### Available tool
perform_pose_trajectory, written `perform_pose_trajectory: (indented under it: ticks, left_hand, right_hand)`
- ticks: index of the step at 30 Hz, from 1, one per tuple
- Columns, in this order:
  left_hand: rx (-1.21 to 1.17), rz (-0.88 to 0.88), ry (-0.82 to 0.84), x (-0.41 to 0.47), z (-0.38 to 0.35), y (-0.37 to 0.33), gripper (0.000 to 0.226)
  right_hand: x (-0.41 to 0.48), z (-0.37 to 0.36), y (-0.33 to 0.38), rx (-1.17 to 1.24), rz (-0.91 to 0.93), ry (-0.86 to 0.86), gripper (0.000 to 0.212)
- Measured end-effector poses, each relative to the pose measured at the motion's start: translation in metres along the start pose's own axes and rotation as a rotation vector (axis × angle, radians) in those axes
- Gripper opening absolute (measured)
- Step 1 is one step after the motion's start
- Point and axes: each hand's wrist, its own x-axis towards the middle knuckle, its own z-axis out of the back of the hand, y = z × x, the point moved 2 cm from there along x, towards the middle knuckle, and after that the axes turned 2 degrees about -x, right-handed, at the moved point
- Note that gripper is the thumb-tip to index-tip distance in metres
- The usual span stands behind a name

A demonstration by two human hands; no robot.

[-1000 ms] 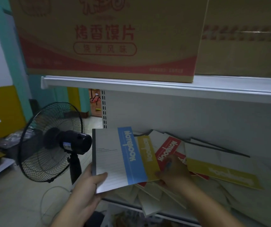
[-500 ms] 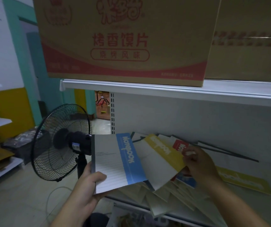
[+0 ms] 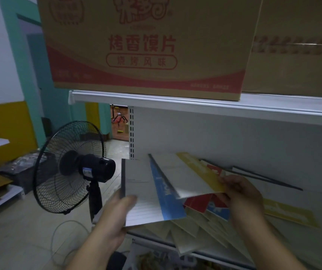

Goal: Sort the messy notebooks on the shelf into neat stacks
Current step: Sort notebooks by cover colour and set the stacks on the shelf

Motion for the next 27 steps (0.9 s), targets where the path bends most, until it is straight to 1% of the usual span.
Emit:
perform_pose_trajectory:
  ticks: [1,2,3,5,6,7,8,9,10,12,14,15,17,18,20,21,25,27]
  left_hand:
    - [-0.011,0.01,0.027,0.0,-0.007,0.001,0.021]
    - [-0.015,0.023,0.049,0.0,-0.013,0.003,0.02]
    - [-0.002,0.029,0.057,0.002,-0.016,0.006,0.022]
    - [0.047,0.024,0.055,0.005,-0.016,0.01,0.037]
    - [0.061,0.021,0.048,0.006,-0.014,0.011,0.043]
    - [0.064,0.018,0.039,0.006,-0.011,0.012,0.047]
    - [0.059,0.019,0.027,0.007,-0.007,0.012,0.048]
    - [0.047,0.022,0.016,0.008,-0.003,0.013,0.046]
    - [0.03,0.024,0.005,0.008,0.0,0.013,0.042]
    - [-0.02,0.016,-0.004,0.008,0.004,0.012,0.034]
    - [-0.06,0.025,-0.004,0.008,0.003,0.011,0.03]
    - [-0.067,0.031,-0.006,0.008,0.003,0.012,0.029]
    - [-0.07,0.045,-0.003,0.008,0.002,0.014,0.03]
    - [-0.069,0.05,0.002,0.008,0.003,0.015,0.032]
    - [-0.066,0.056,0.013,0.007,0.005,0.017,0.035]
    - [-0.062,0.058,0.022,0.006,0.007,0.016,0.035]
    - [-0.078,0.071,0.033,0.003,0.015,0.017,0.03]
    - [-0.108,0.078,0.018,0.004,0.02,0.018,0.03]
  right_hand:
    - [-0.007,-0.005,-0.006,-0.073,0.028,0.055,0.03]
    - [-0.014,-0.011,-0.013,-0.151,0.048,0.128,0.034]
    - [-0.023,-0.017,-0.02,-0.219,0.059,0.225,0.037]
    - [-0.035,-0.023,-0.027,-0.356,0.093,0.4,0.038]
    - [-0.036,-0.021,-0.027,-0.435,0.143,0.427,0.037]
    - [-0.031,-0.016,-0.027,-0.532,0.21,0.401,0.034]
    - [-0.026,-0.008,-0.025,-0.659,0.268,0.332,0.029]
    - [-0.019,-0.001,-0.023,-0.789,0.275,0.276,0.023]
    - [-0.014,0.005,-0.022,-0.874,0.218,0.26,0.019]
    - [-0.008,0.011,-0.025,-0.905,0.08,0.295,0.015]
    - [-0.004,0.007,-0.028,-0.921,0.043,0.285,0.009]
    - [-0.003,0.005,-0.029,-0.912,0.029,0.273,0.012]
    - [-0.002,-0.002,-0.031,-0.862,0.004,0.244,0.032]
    - [0.0,-0.005,-0.031,-0.84,-0.003,0.233,0.034]
    - [-0.001,-0.012,-0.028,-0.776,-0.017,0.205,0.022]
    - [0.0,-0.014,-0.029,-0.76,-0.018,0.201,0.021]
    - [0.0,-0.021,-0.032,-0.768,-0.017,0.225,0.029]
    - [0.002,-0.021,-0.032,-0.782,0.025,0.233,0.033]
